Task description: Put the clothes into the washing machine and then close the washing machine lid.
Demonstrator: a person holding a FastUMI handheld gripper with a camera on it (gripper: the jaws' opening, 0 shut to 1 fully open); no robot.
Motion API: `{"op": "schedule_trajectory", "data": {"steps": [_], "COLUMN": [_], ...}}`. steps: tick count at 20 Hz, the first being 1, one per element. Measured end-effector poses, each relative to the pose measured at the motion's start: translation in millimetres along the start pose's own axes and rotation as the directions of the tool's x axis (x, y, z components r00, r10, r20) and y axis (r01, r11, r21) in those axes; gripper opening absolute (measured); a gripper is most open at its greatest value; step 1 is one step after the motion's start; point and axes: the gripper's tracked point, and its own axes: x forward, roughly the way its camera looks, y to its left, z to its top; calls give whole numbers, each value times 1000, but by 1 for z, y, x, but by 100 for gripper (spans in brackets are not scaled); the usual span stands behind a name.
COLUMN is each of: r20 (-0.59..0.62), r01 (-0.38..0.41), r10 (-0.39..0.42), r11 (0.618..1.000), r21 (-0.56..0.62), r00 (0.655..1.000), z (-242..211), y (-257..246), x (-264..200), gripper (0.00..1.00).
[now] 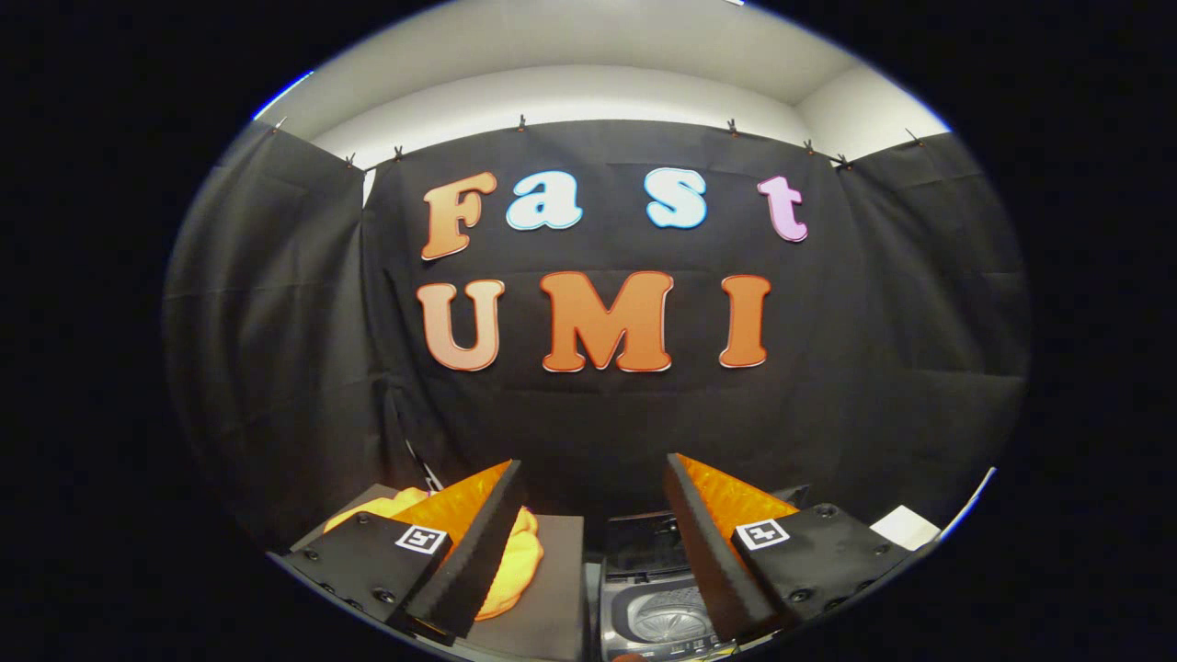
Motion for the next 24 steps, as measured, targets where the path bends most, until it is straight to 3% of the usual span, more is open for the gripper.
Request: {"op": "schedule_trajectory", "data": {"steps": [13,19,24], "r20": [-165,-258,-341], "r01": [-161,-144,-75], "r10": [158,142,69], "r11": [987,989,997], "r21": [-5,8,-6], "r00": [974,956,937], "z": [-75,-125,-163], "y": [147,183,190], "x": [39,67,104], "gripper": [98,99,99]}}
